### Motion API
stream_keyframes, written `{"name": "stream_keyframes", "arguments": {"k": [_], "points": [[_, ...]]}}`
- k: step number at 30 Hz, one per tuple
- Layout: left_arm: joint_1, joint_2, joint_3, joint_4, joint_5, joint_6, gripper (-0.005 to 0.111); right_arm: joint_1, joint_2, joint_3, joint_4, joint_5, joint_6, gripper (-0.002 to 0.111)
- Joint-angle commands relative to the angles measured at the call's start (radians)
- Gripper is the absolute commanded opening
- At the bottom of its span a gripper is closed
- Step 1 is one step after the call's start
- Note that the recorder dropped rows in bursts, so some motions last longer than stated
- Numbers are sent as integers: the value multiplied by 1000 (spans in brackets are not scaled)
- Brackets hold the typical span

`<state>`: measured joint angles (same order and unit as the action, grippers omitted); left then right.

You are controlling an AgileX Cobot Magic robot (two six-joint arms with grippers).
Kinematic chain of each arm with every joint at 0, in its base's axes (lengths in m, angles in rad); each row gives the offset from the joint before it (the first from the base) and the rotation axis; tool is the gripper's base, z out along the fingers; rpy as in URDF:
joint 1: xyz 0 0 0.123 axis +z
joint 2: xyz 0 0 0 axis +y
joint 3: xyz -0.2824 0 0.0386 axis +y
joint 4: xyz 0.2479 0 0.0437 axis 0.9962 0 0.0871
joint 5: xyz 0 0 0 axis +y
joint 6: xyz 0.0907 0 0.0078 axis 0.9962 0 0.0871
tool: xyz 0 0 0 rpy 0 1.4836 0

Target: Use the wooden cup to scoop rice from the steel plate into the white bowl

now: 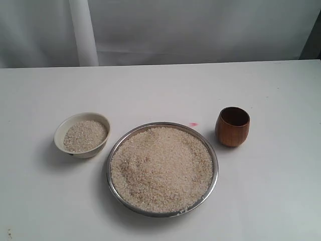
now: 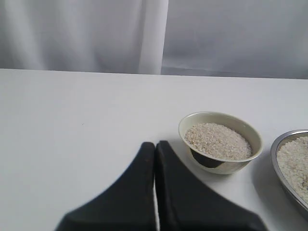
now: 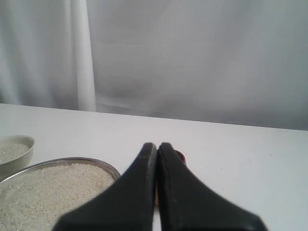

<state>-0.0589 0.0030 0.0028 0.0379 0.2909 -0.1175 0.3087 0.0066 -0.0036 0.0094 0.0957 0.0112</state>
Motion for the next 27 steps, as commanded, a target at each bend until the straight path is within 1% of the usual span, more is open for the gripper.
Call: {"name": "stream_keyframes", "arguments": {"k": [1, 13, 18, 22, 24, 27], "points": [[-4, -3, -3, -5, -5, -7, 0, -9, -7, 4, 3, -1, -5, 0], [-4, -3, -3, -5, -5, -4, 0, -9, -7, 4, 3, -1, -2, 0], [-4, -3, -3, -5, -5, -4, 0, -9, -7, 4, -36, 13, -2, 0], [-4, -3, -3, -5, -5, -4, 0, -9, 40, -86, -62, 108, -4, 0], [-4, -3, -3, -5, -5, -4, 0, -9, 110, -152, -76, 138, -4, 0], [-4, -3, -3, -5, -5, -4, 0, -9, 250, -248, -76, 133, -4, 0]]}}
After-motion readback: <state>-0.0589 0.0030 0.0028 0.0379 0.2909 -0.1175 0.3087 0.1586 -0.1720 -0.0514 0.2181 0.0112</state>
